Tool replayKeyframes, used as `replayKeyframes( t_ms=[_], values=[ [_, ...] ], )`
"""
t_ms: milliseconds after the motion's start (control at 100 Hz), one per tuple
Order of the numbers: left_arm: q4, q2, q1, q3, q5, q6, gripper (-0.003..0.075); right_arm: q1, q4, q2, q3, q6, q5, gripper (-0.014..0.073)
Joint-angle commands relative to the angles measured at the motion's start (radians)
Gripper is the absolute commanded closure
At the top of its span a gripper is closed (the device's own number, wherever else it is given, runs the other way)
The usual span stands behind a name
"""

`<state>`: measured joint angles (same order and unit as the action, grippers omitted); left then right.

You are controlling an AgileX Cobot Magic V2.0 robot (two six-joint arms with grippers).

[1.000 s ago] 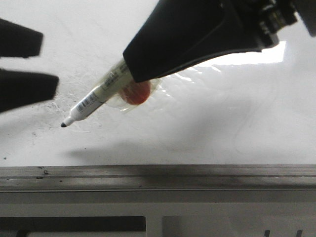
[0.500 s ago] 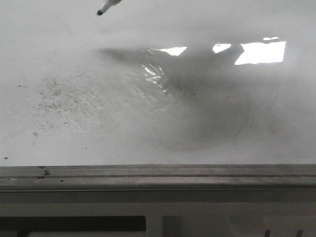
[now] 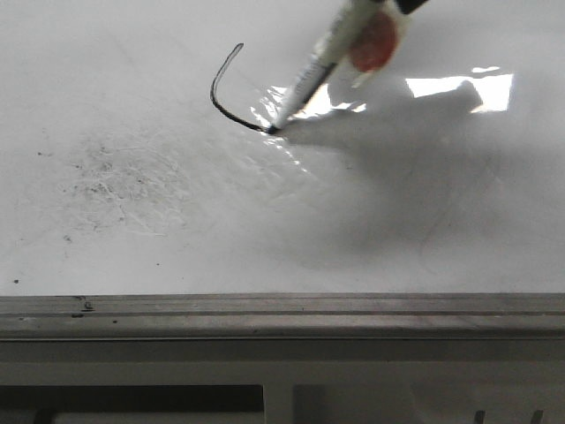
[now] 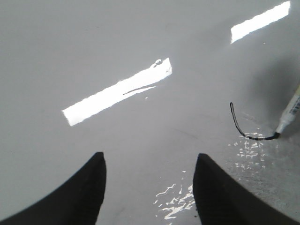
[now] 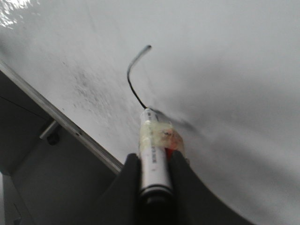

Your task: Write number 8 on whiteboard

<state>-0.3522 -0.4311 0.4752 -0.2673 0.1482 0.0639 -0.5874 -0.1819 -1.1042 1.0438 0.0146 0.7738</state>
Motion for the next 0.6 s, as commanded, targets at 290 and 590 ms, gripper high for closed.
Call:
replayKeyframes(
  t_ms=[290, 590],
  values=[
    [0.018, -0.011, -0.004, -0.03, 0.076, 0.011, 0.0333, -0.09, 0.136, -0.03, 0.017, 0.063, -0.205, 0.0637],
    [0.0, -0.011, -0.004, -0.03, 0.076, 0.011, 0.0333, -0.055, 0.246, 0.004, 0.017, 0.148, -0.327, 0.0637]
  ],
)
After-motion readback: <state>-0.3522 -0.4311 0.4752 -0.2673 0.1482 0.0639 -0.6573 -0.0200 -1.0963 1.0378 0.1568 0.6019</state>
